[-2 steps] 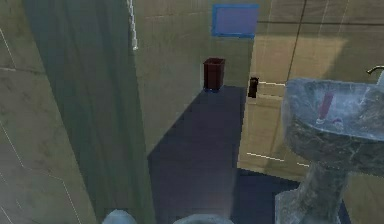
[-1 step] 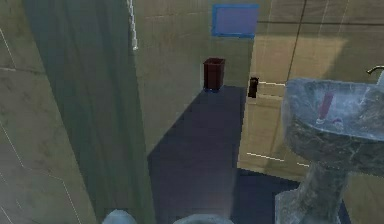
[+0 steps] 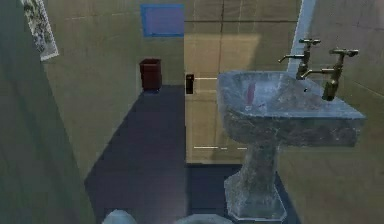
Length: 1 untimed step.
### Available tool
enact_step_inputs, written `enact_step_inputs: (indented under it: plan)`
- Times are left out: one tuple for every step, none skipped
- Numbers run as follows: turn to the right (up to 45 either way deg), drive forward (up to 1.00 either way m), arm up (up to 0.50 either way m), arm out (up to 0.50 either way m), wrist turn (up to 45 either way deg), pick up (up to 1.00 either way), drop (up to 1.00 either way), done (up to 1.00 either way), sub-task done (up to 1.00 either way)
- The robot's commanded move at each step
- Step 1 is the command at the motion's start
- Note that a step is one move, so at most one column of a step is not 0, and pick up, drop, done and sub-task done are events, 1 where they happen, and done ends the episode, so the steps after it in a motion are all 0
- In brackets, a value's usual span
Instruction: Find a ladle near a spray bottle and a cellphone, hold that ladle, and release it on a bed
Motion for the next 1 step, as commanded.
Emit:
enact_step_inputs:
  plan:
    - [0.0, 0.3, 0.0, 0.0, 0.0, 0.0, 0.0, 0.0, 0.0]
